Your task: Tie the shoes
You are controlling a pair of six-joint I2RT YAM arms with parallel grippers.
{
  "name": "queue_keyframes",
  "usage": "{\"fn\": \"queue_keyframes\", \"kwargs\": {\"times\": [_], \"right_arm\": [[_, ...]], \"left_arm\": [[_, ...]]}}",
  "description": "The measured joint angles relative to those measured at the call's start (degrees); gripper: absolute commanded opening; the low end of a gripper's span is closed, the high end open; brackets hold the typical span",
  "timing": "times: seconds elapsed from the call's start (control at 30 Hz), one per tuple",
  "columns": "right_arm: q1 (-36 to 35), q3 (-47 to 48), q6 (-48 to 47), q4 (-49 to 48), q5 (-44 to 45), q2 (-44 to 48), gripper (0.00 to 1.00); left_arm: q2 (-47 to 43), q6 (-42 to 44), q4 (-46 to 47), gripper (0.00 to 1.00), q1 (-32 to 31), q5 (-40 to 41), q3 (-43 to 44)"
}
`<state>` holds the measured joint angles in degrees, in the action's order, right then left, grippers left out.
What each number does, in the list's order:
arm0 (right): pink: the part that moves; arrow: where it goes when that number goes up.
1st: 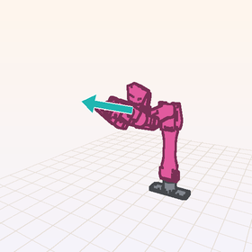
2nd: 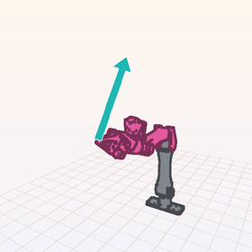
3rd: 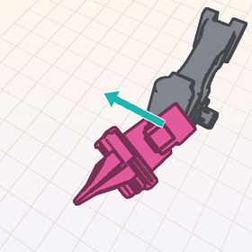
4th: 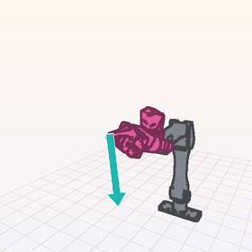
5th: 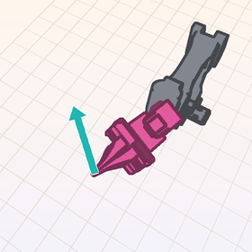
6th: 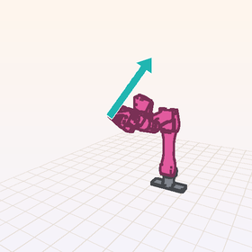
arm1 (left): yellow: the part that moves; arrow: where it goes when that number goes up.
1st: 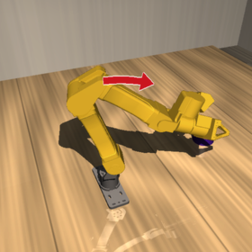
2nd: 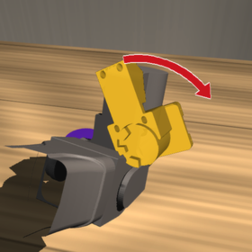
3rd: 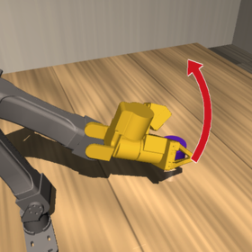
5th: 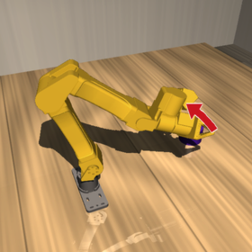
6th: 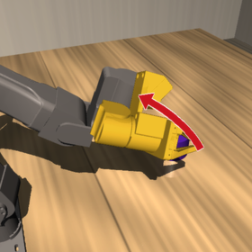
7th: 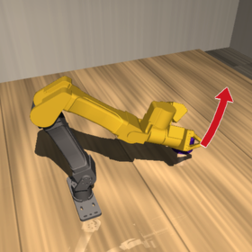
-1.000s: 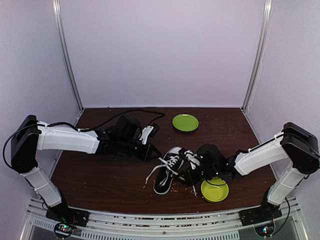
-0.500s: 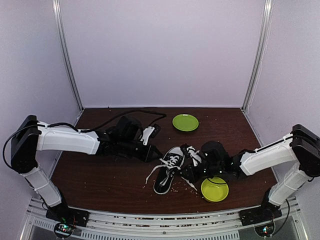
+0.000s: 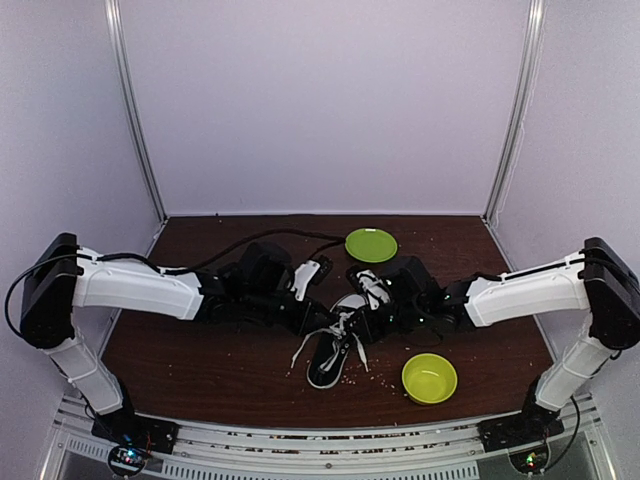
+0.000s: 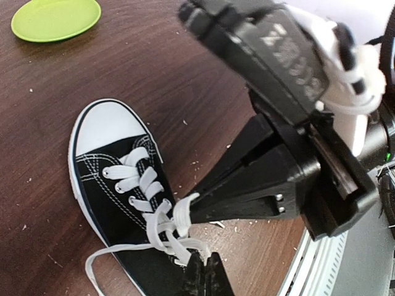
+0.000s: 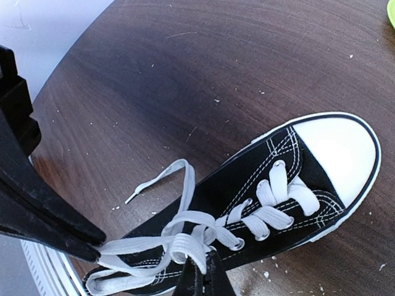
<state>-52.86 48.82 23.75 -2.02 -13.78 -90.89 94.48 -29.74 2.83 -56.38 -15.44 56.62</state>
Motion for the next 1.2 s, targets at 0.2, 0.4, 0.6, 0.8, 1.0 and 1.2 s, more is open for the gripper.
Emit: {"fn": "queue_keyframes", "kwargs": {"times": [0.2,0.4,0.6,0.8,1.0,1.2], "right_arm": [[-0.02,0.11,0.50,1.16,-0.55,-0.96,0.00],[-0.72,-0.70,1.92,0.48,-1.31,-1.18,0.00],[-1.46,-3.48,3.32,-0.76,-1.62,-1.18,0.00],[-1.66,-4.52,3.72,-1.31,-1.68,-1.18,0.00],[-1.66,-4.52,3.67,-1.75,-1.68,-1.18,0.00],[-1.66,-4.52,3.69,-2.14,-1.66,-1.18,0.00]], "left_arm": [[0.39,0.50,0.50,0.06,-2.12,-0.42,-0.04],[0.87,3.08,-2.36,0.34,-5.22,-0.90,-0.04],[-4.50,3.45,-7.80,0.57,-5.40,4.20,-0.26],[-5.70,-0.20,-9.77,0.51,-1.27,7.82,3.87],[1.70,-2.97,-11.02,0.45,2.43,7.48,7.13],[8.00,-3.30,-13.20,0.33,2.82,4.39,9.68]]}}
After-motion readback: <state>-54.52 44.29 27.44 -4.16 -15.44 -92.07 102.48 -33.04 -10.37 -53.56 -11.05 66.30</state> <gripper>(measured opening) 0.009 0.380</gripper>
